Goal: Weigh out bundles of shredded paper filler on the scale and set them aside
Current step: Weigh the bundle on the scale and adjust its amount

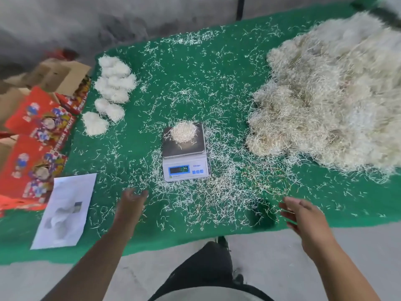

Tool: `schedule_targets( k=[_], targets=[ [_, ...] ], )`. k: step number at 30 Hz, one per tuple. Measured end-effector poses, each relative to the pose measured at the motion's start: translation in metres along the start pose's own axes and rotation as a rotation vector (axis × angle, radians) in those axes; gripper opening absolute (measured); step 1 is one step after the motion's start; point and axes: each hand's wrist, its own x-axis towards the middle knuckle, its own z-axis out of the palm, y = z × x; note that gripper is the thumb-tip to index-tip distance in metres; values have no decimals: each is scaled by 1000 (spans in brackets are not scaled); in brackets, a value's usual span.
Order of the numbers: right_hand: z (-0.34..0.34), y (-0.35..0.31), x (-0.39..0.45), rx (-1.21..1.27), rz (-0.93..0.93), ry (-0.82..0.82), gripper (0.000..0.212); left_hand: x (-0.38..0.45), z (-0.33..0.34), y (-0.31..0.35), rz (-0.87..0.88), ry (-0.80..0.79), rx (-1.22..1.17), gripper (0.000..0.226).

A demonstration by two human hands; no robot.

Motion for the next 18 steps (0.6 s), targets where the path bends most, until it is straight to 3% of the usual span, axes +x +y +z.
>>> schedule_targets(
  k=[3,8,13,18],
  targets=[
    [-7,-5,1,-58,24,36,13,59,19,74,280,58,176,92],
    [-25,-27,10,-153,38,94,13,139,87,188,680,1,395,108],
    [-42,-49,20,-141,77,159,11,169,150,197,632,-178,726,85],
    [-38,-80,38,-290,43,14,18,168,173,174,676,70,683,42]
  ],
)
